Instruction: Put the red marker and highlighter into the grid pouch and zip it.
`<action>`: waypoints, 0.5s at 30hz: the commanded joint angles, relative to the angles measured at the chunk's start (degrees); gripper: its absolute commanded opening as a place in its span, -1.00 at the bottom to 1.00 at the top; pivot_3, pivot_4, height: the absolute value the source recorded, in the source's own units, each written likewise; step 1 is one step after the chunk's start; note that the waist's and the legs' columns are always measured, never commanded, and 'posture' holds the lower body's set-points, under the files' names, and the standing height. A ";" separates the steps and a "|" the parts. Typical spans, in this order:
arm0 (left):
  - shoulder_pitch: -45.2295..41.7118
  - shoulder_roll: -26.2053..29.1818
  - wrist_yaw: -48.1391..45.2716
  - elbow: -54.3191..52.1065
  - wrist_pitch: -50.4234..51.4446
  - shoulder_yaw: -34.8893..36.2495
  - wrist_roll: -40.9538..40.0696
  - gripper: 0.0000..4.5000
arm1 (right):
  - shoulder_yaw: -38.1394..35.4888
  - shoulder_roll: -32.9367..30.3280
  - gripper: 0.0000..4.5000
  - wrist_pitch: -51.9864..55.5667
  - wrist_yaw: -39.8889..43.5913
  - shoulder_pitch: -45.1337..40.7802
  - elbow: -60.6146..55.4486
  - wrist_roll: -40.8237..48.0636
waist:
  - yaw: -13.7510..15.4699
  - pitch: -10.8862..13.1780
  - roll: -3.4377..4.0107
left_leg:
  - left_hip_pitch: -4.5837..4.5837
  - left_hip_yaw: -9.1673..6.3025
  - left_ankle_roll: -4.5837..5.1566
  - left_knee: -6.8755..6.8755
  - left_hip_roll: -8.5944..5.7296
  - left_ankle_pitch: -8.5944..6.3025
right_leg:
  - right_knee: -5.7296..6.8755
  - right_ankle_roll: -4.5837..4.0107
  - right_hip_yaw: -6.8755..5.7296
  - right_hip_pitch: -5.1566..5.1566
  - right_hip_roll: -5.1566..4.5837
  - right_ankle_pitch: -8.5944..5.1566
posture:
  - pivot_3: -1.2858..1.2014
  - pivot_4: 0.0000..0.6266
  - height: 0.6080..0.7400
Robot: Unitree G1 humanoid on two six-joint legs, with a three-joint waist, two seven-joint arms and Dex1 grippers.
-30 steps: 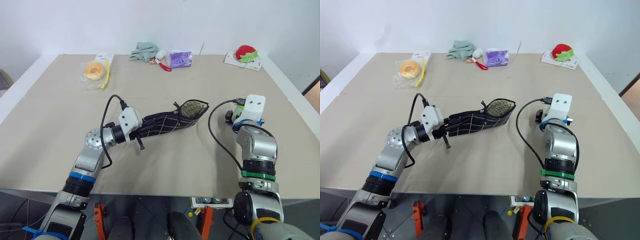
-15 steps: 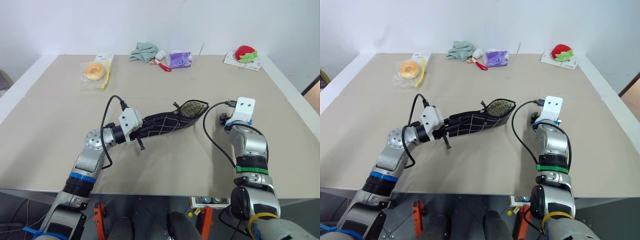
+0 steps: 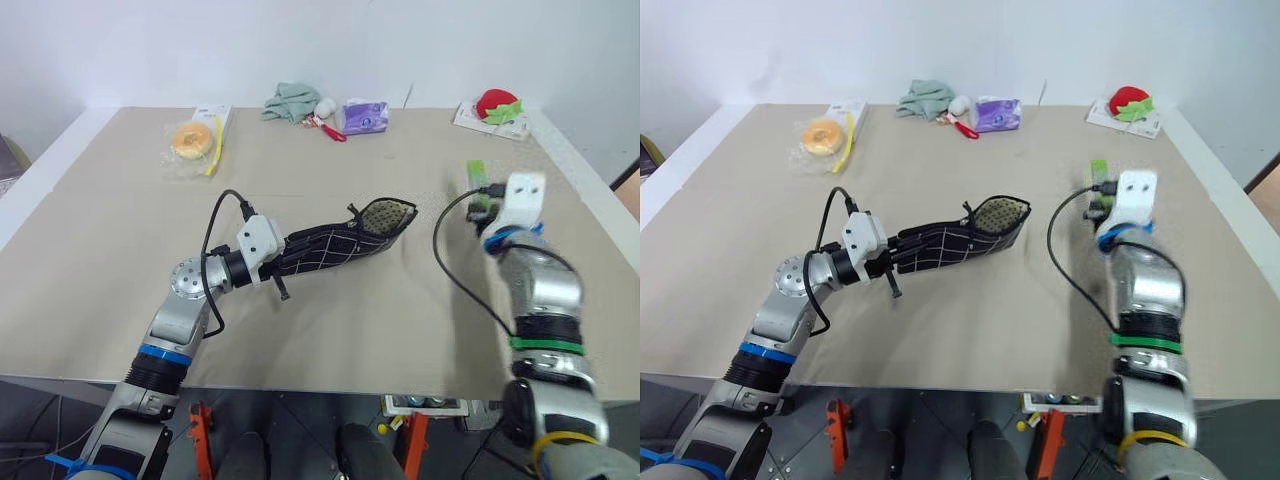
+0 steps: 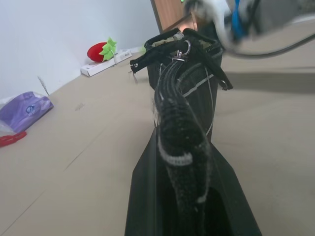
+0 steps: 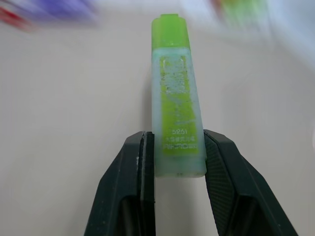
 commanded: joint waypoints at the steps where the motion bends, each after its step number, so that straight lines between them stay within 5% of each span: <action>1: -0.98 0.47 -0.38 -1.64 0.02 0.58 -0.45 -1.00 | 2.42 -8.47 -0.56 0.59 22.85 0.25 -12.97 9.25 | -0.15 0.00 -0.01 | 0.03 -0.01 0.09 0.00 0.06 -0.05 | 0.00 0.01 -0.01 0.02 0.05 -0.02 | 0.03 -0.52 1.00; 4: -1.31 0.52 -0.87 -1.28 -0.12 0.44 -0.46 -1.00 | 5.13 -18.71 -0.56 6.00 36.97 0.03 -19.45 13.66 | 0.02 0.02 -0.01 | 0.06 -0.05 0.19 0.01 0.12 -0.12 | 0.00 -0.09 -0.07 0.06 0.11 -0.02 | 0.03 -0.52 1.00; 8: -2.15 0.24 -1.00 -0.67 -0.41 0.48 -0.34 -1.00 | 11.55 -27.43 -0.56 3.54 46.54 -1.79 -20.03 8.97 | 0.04 0.07 -0.09 | 0.06 0.01 0.19 0.10 0.07 -0.12 | -0.05 -0.07 -0.06 0.08 0.03 -0.03 | 0.03 -0.52 1.00; 15: -1.87 0.12 -0.96 -0.75 -0.81 0.56 -0.04 -1.00 | 16.65 -29.45 -0.56 -1.59 51.25 -4.45 -13.97 2.25 | 0.08 0.12 -0.16 | 0.08 0.09 0.08 0.14 0.08 -0.05 | -0.04 -0.06 -0.03 0.05 0.03 0.07 | 0.03 -0.52 1.00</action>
